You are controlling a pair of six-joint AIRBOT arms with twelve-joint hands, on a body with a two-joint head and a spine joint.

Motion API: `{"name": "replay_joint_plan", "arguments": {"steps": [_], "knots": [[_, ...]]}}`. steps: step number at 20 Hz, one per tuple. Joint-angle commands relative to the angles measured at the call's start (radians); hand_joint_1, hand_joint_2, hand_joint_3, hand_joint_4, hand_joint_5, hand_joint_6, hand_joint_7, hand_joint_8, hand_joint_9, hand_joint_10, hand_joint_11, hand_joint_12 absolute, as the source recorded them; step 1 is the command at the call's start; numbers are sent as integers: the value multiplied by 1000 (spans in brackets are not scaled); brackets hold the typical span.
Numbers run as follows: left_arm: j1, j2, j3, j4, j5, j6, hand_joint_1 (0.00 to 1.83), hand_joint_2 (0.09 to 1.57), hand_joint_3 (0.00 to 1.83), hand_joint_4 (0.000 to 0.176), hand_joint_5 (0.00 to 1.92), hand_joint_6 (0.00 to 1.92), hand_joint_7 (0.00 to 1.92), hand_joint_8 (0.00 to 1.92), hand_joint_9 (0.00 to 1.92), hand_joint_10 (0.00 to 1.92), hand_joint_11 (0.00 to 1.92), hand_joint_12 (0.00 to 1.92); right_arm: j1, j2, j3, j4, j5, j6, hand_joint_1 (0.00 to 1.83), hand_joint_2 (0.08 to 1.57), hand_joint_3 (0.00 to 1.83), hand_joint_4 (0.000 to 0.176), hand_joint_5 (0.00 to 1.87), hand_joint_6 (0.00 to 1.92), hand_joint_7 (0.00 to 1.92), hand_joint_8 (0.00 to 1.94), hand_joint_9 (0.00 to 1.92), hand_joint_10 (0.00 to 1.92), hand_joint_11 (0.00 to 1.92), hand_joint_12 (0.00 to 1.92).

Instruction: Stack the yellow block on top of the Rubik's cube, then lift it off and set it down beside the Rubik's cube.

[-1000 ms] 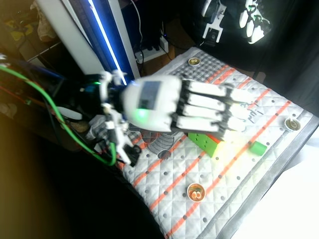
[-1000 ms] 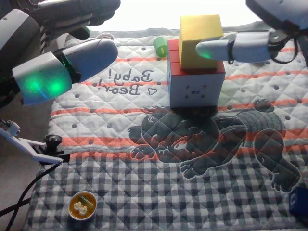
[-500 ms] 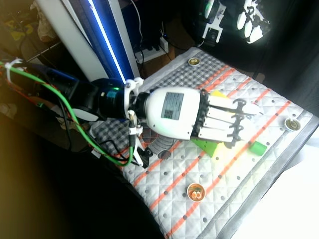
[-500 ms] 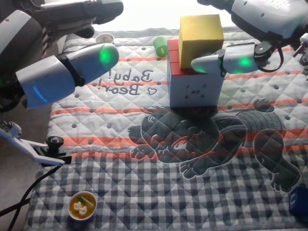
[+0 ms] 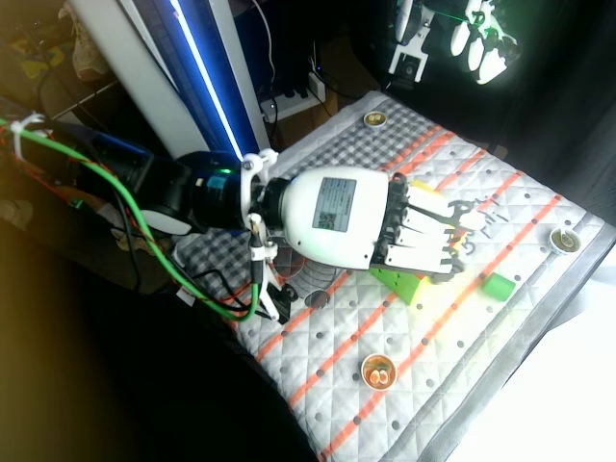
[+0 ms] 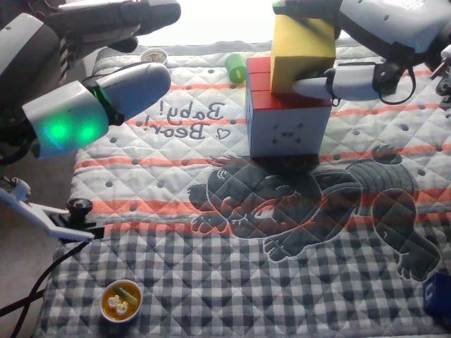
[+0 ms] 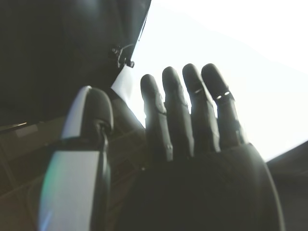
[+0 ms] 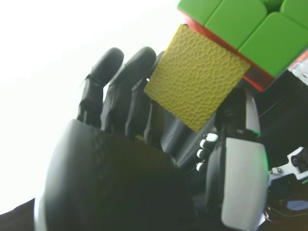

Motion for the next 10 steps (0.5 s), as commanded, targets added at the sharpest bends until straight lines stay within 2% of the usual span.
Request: {"name": "replay_joint_plan", "arguments": {"steps": [1, 2, 3, 4, 5, 6, 7, 8, 9, 10], "knots": [[-6, 3, -2, 15, 132, -11, 800, 1167, 2, 0, 697, 16, 602, 4, 304, 564, 0, 1403, 19, -1, 1, -6, 125, 0, 1469, 1214, 0, 0, 563, 97, 851, 1354, 562, 1515, 0, 1315], [-2, 3, -4, 12, 137, -11, 792, 1165, 1, 3, 699, 16, 601, 3, 306, 568, 0, 1407, 20, 2, -10, -6, 150, 0, 1467, 1219, 2, 0, 572, 98, 843, 1370, 547, 1531, 0, 1230], [1, 4, -4, 10, 139, -11, 785, 1159, 0, 0, 700, 16, 602, 4, 309, 574, 0, 1429, 20, 11, -19, -6, 163, 0, 1370, 1196, 0, 0, 585, 116, 825, 1311, 493, 1221, 0, 1109], [5, 5, -6, 7, 142, -11, 799, 1158, 0, 0, 701, 17, 601, 3, 305, 575, 0, 1438, 20, 39, -47, -11, 197, 0, 1449, 1207, 0, 0, 586, 150, 842, 1351, 564, 1436, 0, 1181], [8, 7, -9, 3, 146, -11, 802, 1157, 0, 0, 704, 17, 605, 5, 310, 579, 0, 1439, 17, 74, -76, -20, 231, 0, 1461, 1220, 0, 0, 473, 377, 806, 1403, 570, 1512, 0, 1350], [12, 9, -11, 1, 151, -11, 801, 1156, 0, 0, 710, 20, 608, 6, 312, 588, 0, 1460, 5, 98, -102, -31, 261, 0, 1465, 1218, 1, 0, 378, 599, 811, 1426, 584, 1487, 0, 1455], [17, 11, -13, -3, 156, -11, 799, 1149, 0, 0, 714, 21, 609, 6, 306, 597, 0, 1446, -7, 117, -123, -40, 285, 0, 1465, 1220, 0, 0, 325, 792, 806, 1443, 585, 1489, 0, 1465], [26, 15, -16, -10, 165, -11, 809, 1149, 0, 3, 712, 20, 612, 7, 301, 600, 0, 1441, -31, 143, -151, -53, 318, 0, 1468, 1207, 0, 0, 310, 837, 848, 1383, 594, 1473, 0, 1375], [36, 19, -21, -18, 174, -11, 806, 1148, 0, 16, 722, 26, 611, 6, 279, 639, 0, 1447, -59, 167, -183, -70, 351, 0, 1465, 1208, 1, 0, 290, 878, 821, 1368, 610, 1522, 0, 1591], [38, 20, -22, -19, 175, -11, 806, 1148, 0, 16, 722, 26, 611, 6, 279, 639, 0, 1447, -63, 170, -190, -74, 357, 0, 1465, 1208, 1, 0, 290, 878, 821, 1368, 610, 1522, 0, 1591]]}}
